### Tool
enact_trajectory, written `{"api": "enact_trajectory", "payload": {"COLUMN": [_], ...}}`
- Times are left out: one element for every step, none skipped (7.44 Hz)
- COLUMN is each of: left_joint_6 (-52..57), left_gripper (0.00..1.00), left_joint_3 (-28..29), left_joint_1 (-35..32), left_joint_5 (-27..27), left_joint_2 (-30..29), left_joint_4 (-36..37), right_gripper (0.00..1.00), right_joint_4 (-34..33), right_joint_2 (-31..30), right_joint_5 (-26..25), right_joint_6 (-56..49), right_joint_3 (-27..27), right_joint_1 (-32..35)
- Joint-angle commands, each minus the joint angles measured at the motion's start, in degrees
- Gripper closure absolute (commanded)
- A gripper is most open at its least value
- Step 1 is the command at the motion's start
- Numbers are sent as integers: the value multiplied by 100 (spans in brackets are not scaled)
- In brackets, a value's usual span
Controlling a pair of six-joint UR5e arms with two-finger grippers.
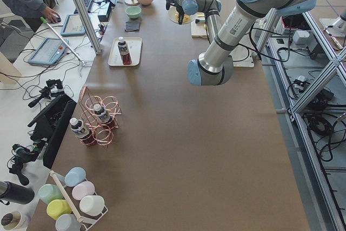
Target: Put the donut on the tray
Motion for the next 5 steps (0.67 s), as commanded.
{"api": "enact_trajectory", "payload": {"left_joint_6": [-35, -53, -44, -53, -44], "left_gripper": [100, 100, 100, 100, 100], "left_joint_3": [3, 3, -5, -5, -14], "left_joint_1": [2, 2, 2, 2, 2], "left_joint_5": [-9, -9, -9, -9, -9], "left_joint_2": [-178, -196, -196, -196, -196], "left_joint_4": [78, 78, 86, 78, 78], "right_gripper": [36, 36, 37, 39, 51], "right_joint_4": [0, 0, 0, 0, 0], "right_joint_2": [24, 15, 15, 6, 6], "right_joint_5": [-42, -51, -60, -60, -60], "right_joint_6": [26, 17, 9, 0, 0], "right_joint_3": [39, 30, 30, 30, 39], "right_joint_1": [-191, -253, -288, -306, -306]}}
